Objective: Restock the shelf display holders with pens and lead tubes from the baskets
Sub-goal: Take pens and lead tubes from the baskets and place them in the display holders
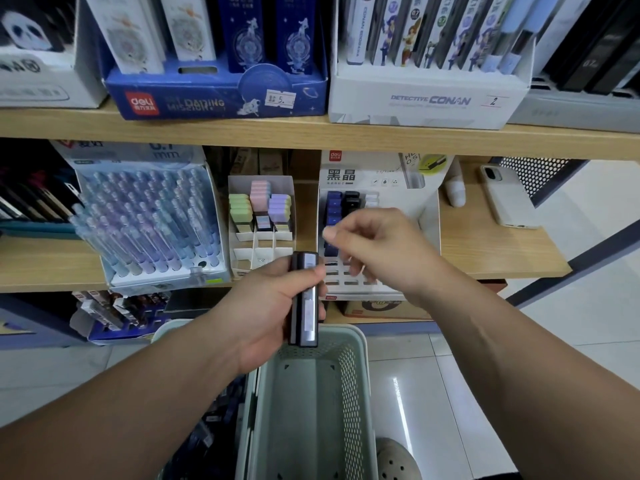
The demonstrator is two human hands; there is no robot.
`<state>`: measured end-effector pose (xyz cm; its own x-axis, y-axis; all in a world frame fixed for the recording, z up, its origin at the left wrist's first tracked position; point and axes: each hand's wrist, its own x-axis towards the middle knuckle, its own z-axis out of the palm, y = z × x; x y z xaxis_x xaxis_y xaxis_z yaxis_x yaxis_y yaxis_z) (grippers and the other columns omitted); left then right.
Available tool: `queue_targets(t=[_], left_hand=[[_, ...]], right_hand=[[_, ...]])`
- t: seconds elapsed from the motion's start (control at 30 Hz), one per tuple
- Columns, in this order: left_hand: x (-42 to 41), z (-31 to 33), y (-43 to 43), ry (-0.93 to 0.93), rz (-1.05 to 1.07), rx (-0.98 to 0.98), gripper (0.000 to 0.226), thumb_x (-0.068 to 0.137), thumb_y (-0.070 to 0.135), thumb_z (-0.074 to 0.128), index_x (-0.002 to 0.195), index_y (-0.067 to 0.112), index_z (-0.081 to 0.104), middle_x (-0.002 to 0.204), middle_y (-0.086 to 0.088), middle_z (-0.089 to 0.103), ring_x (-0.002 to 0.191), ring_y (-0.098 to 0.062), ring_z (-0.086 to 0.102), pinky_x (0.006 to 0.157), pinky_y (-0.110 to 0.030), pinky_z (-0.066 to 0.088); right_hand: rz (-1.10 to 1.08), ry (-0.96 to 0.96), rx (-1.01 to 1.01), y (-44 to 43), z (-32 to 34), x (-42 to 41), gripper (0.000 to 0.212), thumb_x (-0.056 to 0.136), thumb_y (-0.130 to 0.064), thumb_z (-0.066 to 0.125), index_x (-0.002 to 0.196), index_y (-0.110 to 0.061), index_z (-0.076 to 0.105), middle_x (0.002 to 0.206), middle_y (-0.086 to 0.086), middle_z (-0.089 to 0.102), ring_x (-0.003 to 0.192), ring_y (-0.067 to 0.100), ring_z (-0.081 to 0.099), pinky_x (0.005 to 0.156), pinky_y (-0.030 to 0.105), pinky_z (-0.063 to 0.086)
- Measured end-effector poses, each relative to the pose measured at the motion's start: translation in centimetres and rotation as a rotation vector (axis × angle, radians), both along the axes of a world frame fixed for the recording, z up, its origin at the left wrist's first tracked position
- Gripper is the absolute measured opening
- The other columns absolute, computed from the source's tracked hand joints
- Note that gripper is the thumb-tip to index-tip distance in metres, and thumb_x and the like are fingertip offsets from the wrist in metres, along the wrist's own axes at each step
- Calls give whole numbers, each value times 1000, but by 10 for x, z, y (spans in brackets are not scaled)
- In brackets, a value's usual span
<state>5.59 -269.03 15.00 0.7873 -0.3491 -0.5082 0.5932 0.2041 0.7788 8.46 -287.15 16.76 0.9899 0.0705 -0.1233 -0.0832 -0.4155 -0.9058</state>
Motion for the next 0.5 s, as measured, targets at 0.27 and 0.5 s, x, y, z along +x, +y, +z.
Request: queue_targets(t=[0.27,0.5], left_hand=[[-2,-6,-5,-196,64,145,27,84,4,77,104,11,62,66,1,66,49,-10,56,45,-23,45],[0,-6,-1,-60,46,126,25,90,33,72,103,14,65,75,-10,67,50,-18,53,42,-25,39]], right_hand=[[18,255,87,22,-1,-11,30,81,-37,83,69,-15,66,56,4,65,52,15,63,44,20,43],[-77,308,123,18,2,-8,12,84,-21,73,82,-10,69,61,6,66,52,15,63,45,21,47]])
